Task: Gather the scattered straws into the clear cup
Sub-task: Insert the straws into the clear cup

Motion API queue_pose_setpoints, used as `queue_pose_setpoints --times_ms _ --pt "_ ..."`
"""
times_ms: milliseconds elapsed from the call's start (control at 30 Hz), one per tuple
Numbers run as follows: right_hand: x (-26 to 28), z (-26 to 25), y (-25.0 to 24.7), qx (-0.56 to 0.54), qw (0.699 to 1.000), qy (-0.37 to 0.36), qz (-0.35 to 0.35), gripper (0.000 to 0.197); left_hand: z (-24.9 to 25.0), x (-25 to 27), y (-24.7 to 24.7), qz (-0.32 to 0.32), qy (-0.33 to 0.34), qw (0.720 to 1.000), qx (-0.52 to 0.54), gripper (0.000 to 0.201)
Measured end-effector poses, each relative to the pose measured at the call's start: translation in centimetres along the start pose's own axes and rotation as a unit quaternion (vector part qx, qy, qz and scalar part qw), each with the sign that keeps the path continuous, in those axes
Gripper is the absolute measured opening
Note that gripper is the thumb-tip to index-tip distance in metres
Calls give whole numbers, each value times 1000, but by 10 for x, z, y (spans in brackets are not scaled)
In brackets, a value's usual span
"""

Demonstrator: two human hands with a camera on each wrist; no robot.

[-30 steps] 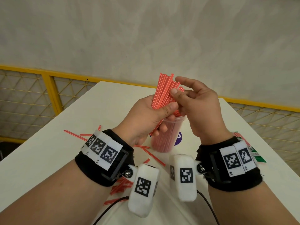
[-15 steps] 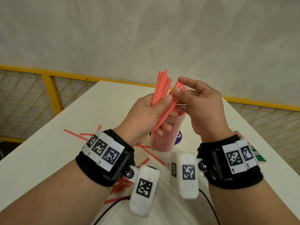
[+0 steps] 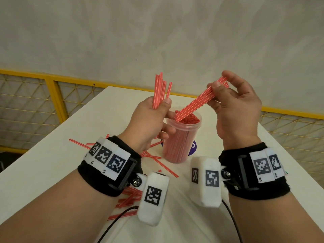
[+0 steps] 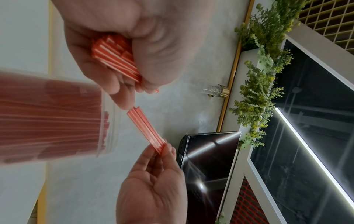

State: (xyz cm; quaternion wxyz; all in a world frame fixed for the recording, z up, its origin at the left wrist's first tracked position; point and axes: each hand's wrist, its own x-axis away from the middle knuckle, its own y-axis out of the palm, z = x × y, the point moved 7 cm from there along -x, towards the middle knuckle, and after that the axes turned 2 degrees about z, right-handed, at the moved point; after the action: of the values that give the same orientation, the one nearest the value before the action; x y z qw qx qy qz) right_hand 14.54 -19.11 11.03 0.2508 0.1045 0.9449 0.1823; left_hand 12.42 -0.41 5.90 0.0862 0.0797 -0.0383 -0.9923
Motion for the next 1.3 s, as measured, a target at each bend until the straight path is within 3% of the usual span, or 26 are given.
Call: queue_pose_setpoints --times_ms 233,333,433,467,567,600,867,933,1100,1233,1300 --pt "3 -1 -4 85 991 -104 30 30 -3 -3 -3 23 6 999 -33 17" --pt "1 5 1 143 983 -117 0 33 -3 -3 -3 24 4 999 -32 17" --pt "2 17 9 224 969 -85 -58 32 -3 -2 -2 23 4 999 -29 17" --pt "3 23 13 282 952 -75 -89 28 -3 -2 -2 24 4 999 -28 16" --pt "10 39 24 473 859 -55 -186 17 -4 -2 -2 24 4 999 -27 16" --pt "11 45 24 488 849 -29 -201 19 -4 -2 -2 25 4 999 -29 17" --pt "6 57 12 403 896 61 -178 15 -4 -2 -1 15 -8 1000 -11 18" --pt "4 59 9 369 912 71 -163 21 -4 -1 1 7 -11 1000 0 20" --pt "5 56 12 387 904 58 -170 19 -6 0 4 -24 -26 999 40 24" --pt "4 26 15 315 944 -17 -96 8 -9 2 7 -51 -48 996 61 28" --pt "7 15 19 262 960 -27 -95 12 -10 2 8 -56 -53 995 61 28"
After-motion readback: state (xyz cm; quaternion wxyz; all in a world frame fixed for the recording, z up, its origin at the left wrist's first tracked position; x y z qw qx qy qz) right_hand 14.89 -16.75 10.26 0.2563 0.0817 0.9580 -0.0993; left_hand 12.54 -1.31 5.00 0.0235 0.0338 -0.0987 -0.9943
